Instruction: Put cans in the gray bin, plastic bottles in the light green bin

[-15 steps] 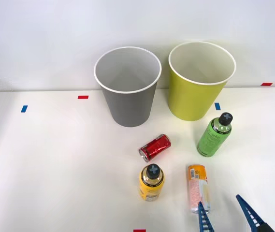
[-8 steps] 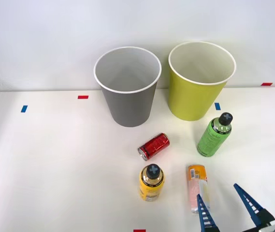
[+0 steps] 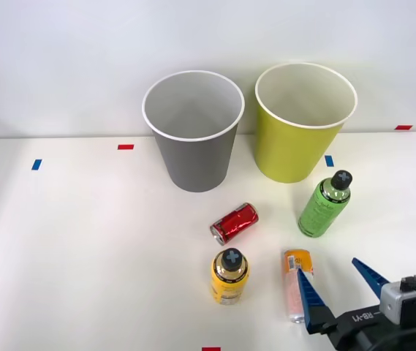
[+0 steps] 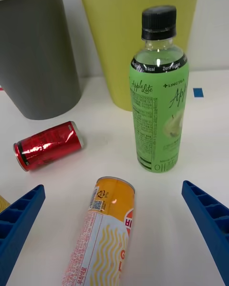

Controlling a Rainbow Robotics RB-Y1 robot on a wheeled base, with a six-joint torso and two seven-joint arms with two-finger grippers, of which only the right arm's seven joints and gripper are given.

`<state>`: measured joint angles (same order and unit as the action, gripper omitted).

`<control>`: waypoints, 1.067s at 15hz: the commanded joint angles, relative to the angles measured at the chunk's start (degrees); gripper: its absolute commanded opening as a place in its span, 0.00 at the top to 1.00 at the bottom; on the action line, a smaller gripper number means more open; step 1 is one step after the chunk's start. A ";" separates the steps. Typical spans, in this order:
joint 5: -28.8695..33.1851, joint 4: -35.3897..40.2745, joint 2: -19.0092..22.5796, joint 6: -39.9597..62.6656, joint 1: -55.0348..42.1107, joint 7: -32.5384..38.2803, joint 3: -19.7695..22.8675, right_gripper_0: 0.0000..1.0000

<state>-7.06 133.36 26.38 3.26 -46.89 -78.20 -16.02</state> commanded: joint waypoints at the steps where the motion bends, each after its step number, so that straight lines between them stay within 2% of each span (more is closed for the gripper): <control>1: 0.82 9.82 0.34 19.94 1.81 10.44 1.52 0.00; 5: 9.34 12.10 0.43 34.62 7.61 28.54 -1.82 0.00; 9: 9.08 12.10 0.69 43.41 14.46 38.47 -3.40 0.00; 14: 8.64 12.10 1.83 54.75 22.37 39.79 -4.63 0.00; 16: 11.45 12.10 3.33 57.74 24.39 38.91 -6.92 0.00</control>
<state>2.28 145.43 28.68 59.43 -23.62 -38.86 -21.39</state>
